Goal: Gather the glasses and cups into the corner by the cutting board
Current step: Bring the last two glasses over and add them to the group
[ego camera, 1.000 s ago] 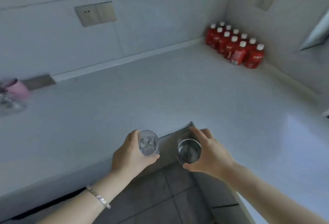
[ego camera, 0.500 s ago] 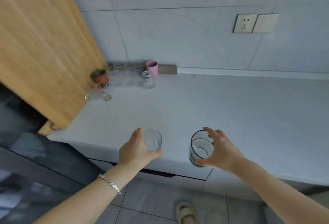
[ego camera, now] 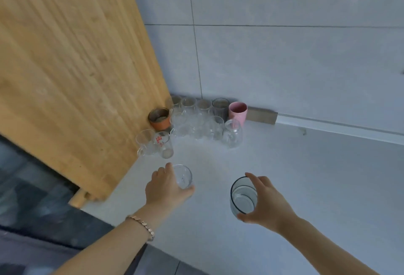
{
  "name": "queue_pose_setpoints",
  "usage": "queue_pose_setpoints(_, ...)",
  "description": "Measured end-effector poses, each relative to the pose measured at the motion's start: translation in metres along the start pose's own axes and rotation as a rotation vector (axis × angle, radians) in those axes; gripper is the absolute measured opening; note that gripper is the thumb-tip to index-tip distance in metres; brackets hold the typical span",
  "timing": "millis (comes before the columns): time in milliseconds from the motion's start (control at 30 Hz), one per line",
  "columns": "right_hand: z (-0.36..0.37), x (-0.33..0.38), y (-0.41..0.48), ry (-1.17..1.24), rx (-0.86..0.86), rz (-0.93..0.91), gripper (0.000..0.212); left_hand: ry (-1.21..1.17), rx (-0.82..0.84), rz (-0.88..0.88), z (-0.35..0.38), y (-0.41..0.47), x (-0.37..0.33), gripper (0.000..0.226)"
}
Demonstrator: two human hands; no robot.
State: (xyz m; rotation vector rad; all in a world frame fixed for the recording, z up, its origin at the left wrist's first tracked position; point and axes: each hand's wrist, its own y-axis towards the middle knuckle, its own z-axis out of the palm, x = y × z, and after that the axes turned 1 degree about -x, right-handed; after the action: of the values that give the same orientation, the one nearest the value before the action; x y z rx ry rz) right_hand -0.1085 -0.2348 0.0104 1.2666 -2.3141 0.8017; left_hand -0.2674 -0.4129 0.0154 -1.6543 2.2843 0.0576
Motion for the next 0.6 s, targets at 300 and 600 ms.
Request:
queue_pose_setpoints(300, 0.018, 0.036, 0.092, -0.023, -0.012, 0.101, 0.107, 0.283, 0.106, 0.218, 0.016, 0.14, -0.02, 0.079)
queue_pose_setpoints(600, 0.037, 0.061, 0.126, -0.029, -0.087, 0.312, 0.107, 0.5, 0.268, 0.399, 0.048, 0.207, -0.028, 0.08)
